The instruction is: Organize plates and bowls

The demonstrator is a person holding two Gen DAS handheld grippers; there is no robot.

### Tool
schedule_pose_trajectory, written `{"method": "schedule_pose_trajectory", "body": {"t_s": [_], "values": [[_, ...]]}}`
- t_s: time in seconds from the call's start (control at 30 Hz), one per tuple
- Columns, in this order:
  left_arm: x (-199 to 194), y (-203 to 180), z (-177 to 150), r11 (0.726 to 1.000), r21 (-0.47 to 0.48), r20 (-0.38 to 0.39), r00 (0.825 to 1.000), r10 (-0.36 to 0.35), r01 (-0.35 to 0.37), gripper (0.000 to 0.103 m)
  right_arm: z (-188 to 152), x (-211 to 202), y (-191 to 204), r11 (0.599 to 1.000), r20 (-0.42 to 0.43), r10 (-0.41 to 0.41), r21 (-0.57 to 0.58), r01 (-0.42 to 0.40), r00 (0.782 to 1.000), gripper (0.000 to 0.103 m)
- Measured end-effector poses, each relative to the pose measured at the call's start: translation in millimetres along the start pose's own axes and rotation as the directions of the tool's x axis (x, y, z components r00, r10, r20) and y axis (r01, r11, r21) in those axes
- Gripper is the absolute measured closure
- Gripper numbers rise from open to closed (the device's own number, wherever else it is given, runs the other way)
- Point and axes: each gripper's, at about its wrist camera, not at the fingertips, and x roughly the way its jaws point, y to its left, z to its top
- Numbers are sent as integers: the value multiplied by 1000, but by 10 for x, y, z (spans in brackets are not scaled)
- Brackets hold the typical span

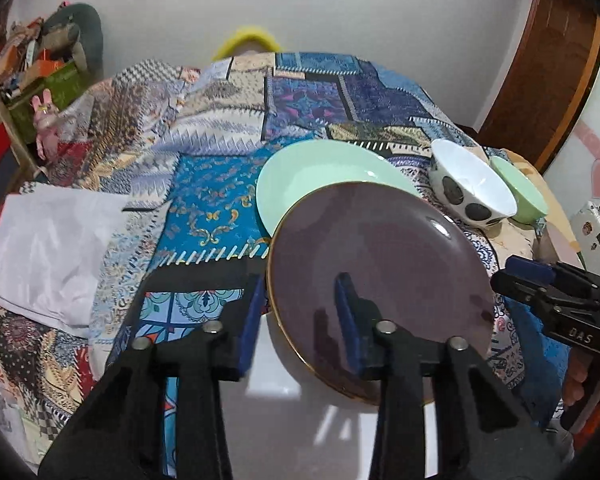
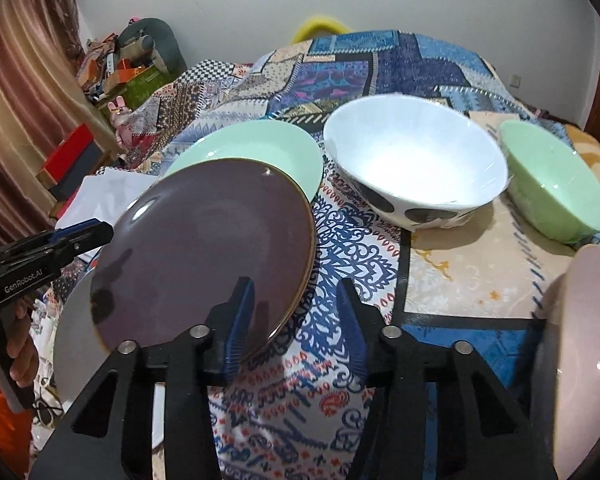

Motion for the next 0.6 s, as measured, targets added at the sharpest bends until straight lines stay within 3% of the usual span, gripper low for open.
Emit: {"method": "schedule_pose_trajectory", "body": {"t_s": [0.03,0.07,0.2,0.6], "values": [[30,15,8,1000,0,-5,1000,1,-1,71,8,33,-9,1000,-1,-6,10,6,1000,77],[71,28,14,1000,-2,-12,1000,0,0,73,16,54,-26,1000,-5,-6,17,6,1000,78],[165,100,39,999,-31,-32,999,-19,18,79,42,128,-49,999,-21,27,30,-27,999,78],[369,139,32,998,-56,-78,996,-33,29,82,94,228,-23,997,-47,78,21,-77,996,78]]}}
